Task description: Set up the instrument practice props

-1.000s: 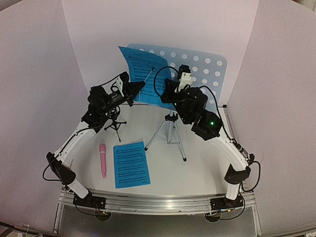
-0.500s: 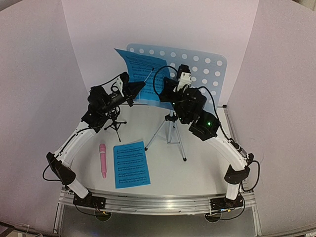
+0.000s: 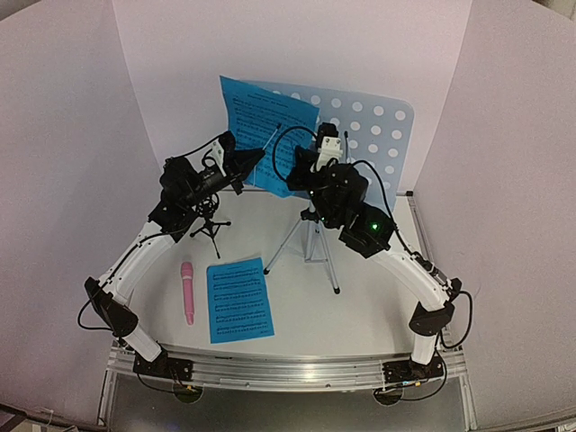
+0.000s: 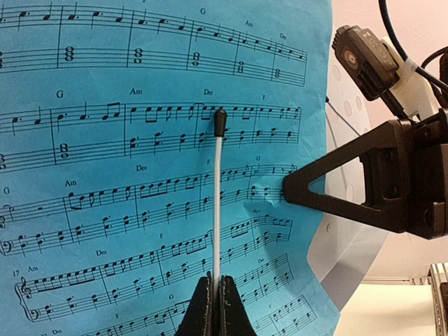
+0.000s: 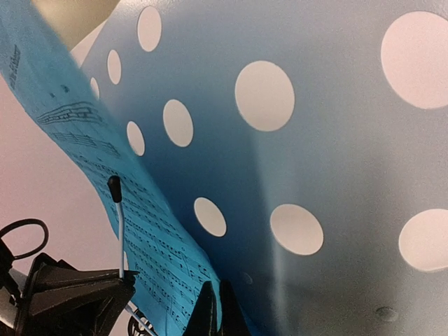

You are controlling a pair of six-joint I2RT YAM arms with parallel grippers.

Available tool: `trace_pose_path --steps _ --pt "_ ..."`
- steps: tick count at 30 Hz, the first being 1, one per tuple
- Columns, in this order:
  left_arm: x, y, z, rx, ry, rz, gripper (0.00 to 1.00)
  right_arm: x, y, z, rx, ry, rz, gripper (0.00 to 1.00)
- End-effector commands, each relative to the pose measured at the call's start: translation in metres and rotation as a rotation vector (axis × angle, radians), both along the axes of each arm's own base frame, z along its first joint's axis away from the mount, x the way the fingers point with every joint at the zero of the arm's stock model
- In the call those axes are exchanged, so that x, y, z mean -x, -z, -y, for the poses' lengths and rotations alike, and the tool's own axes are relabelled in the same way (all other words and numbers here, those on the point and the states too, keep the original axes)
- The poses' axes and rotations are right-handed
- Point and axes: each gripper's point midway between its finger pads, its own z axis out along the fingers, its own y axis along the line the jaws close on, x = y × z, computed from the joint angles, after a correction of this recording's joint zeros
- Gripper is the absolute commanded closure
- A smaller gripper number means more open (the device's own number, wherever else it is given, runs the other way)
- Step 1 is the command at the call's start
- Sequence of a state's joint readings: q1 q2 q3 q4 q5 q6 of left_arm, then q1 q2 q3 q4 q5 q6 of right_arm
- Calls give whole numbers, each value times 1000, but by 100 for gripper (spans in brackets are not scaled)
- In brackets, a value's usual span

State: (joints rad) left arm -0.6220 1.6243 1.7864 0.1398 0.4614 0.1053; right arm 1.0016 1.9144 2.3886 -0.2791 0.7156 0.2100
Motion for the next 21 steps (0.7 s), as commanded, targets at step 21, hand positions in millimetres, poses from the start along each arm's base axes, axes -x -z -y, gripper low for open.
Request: trace_pose_path --steps 21 --pt "10 -12 2 11 36 52 100 29 -43 36 122 -23 102 100"
